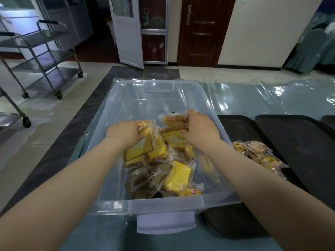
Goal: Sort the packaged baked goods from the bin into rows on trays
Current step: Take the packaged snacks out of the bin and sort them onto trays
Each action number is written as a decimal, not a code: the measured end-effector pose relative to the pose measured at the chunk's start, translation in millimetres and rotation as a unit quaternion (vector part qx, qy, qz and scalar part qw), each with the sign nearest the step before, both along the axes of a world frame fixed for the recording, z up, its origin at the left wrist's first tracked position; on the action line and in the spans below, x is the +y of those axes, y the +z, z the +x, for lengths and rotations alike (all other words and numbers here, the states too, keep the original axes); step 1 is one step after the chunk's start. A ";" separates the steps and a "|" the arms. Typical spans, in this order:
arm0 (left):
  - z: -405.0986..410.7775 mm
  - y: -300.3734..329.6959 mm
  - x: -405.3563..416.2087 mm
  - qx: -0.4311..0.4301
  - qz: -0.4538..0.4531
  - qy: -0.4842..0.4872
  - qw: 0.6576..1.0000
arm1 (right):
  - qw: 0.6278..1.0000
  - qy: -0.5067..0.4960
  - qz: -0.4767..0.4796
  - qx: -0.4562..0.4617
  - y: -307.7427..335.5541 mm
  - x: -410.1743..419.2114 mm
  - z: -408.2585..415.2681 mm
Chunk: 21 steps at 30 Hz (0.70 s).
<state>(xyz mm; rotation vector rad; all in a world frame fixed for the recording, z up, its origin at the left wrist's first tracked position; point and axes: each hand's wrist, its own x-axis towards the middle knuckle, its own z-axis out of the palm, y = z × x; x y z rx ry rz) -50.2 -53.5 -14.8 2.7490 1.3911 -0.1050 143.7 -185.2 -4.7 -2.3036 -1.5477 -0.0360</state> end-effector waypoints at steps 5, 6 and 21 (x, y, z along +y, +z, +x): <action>19.3 7.5 16.1 -0.074 0.090 0.076 0.990 | 1.000 -0.014 -0.012 0.021 9.4 18.5 10.0; 23.2 8.0 21.9 -0.091 0.129 0.074 0.985 | 0.999 -0.015 -0.011 0.027 9.1 24.1 12.6; 62.0 -99.0 1.7 0.128 -0.061 0.001 0.990 | 0.991 -0.046 -0.102 0.080 -9.8 107.4 34.6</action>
